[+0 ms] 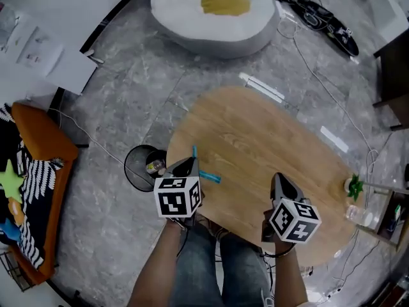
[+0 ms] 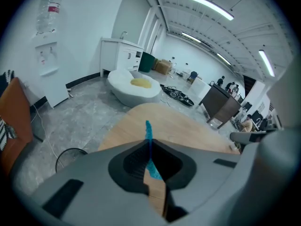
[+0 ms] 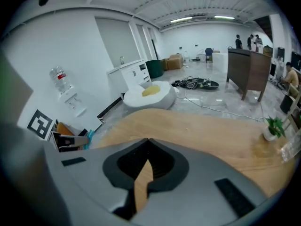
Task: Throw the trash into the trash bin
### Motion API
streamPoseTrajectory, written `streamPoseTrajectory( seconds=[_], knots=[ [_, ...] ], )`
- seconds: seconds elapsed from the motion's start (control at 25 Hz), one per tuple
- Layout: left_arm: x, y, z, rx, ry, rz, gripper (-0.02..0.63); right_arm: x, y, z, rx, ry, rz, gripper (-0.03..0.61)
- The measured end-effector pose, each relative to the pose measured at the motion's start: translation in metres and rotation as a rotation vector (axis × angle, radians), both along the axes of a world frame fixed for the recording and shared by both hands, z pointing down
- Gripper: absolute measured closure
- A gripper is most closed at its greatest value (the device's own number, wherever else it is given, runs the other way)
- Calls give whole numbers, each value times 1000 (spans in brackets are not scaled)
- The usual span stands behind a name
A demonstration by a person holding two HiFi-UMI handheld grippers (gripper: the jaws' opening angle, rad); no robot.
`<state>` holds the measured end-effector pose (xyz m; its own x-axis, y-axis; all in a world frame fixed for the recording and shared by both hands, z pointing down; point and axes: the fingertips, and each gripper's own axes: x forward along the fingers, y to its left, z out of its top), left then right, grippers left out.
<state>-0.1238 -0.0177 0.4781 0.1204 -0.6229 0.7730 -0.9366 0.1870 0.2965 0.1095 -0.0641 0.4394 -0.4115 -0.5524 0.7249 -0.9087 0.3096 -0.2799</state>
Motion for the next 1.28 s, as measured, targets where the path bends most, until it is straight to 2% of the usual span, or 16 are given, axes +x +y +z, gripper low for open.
streamPoseTrajectory(
  seconds=[0.2,0.48,0.76,1.0,1.28],
  knots=[
    [-61,23,-17,14,-5,-101,603,-72,-2,-9,0,-12,-105,577],
    [-150,63,-26,20,-28,-231,603,-188,8,-14,22,-25,-320,577],
    [-215,104,-16,11,-73,-303,603,-264,28,9,13,-28,-442,577],
    [-258,130,34,-19,-99,-359,603,-306,42,41,-17,-28,-490,577],
    [-275,154,130,-82,-50,-442,603,-315,29,73,-7,29,-510,577]
  ],
)
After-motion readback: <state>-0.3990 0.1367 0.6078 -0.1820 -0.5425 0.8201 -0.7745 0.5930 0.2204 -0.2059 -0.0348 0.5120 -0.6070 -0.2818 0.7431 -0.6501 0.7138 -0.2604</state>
